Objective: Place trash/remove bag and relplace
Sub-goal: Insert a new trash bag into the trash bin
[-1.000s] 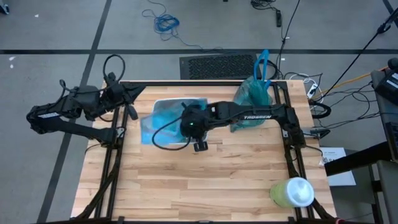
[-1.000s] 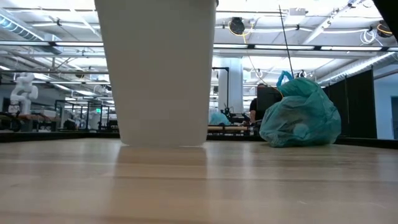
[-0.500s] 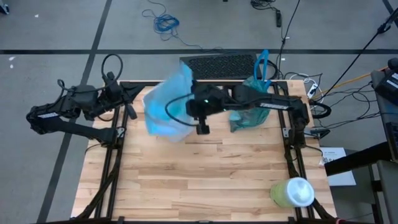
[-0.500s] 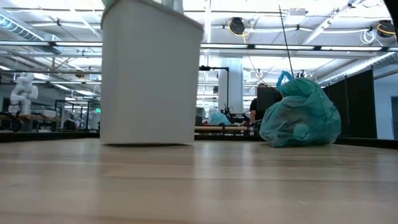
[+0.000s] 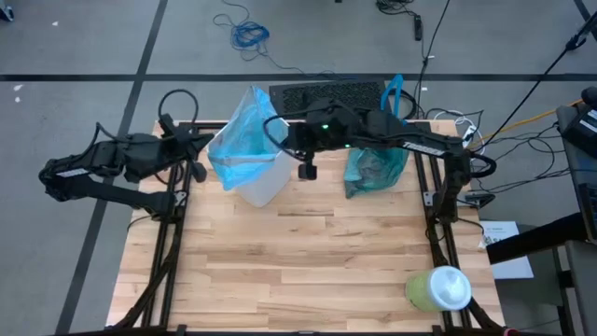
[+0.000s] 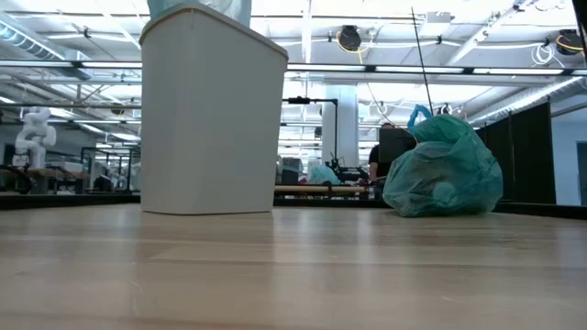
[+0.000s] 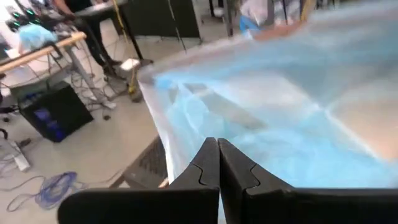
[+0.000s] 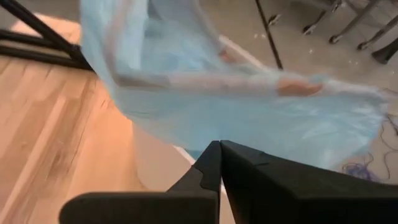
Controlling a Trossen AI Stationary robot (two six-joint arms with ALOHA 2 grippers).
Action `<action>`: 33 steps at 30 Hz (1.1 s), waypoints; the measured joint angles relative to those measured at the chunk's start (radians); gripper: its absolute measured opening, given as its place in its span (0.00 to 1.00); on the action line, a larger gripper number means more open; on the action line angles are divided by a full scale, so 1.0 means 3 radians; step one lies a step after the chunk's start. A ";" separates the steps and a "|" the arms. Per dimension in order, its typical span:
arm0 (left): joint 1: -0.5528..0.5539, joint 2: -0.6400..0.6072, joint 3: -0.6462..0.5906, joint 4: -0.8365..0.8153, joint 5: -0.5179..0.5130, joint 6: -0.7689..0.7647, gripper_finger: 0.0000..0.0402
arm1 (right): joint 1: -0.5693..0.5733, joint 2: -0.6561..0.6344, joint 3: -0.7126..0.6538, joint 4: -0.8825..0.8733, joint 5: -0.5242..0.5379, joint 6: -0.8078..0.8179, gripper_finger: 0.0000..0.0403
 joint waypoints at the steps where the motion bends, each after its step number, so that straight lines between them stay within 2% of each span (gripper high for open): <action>1: -0.0006 0.0000 0.0000 -0.0064 0.0010 -0.0026 0.00 | 0.0002 -0.0041 0.0000 -0.0001 0.0005 0.0001 0.00; 7: -0.0122 -0.0203 -0.0001 0.0050 0.0231 -0.0056 0.00 | 0.0039 -0.0218 -0.0001 -0.0025 -0.0019 0.0004 0.00; 11: -0.0144 -0.0309 0.0004 0.0156 0.0710 0.0049 0.00 | 0.0117 -0.0264 0.0003 0.0001 -0.0324 -0.0081 0.03; 14: -0.0142 -0.0292 0.0002 0.0126 0.0893 0.0189 0.00 | 0.0152 -0.0226 -0.0001 -0.0003 -0.0591 -0.0196 0.12; 19: -0.0144 -0.0172 0.0000 0.0129 0.1087 0.0238 0.07 | 0.0037 -0.0177 0.0000 0.0303 -0.0635 -0.0074 0.34; 22: -0.0141 -0.0108 0.0000 0.0172 0.1081 0.0263 0.15 | -0.0175 -0.0161 -0.0001 0.0599 -0.0724 0.0308 0.46; 25: -0.0122 -0.0087 0.0000 0.0176 0.0877 0.0263 0.24 | -0.0456 -0.0147 0.0000 0.0872 -0.0958 0.0924 0.54; 28: -0.0083 -0.0087 0.0000 0.0178 0.0665 0.0262 0.29 | -0.0679 -0.0047 0.0002 0.1015 -0.0991 0.1396 0.57; 33: -0.0022 -0.0085 0.0000 0.0173 0.0607 0.0213 0.32 | -0.0801 0.0164 0.0001 0.1116 -0.0998 0.1764 0.57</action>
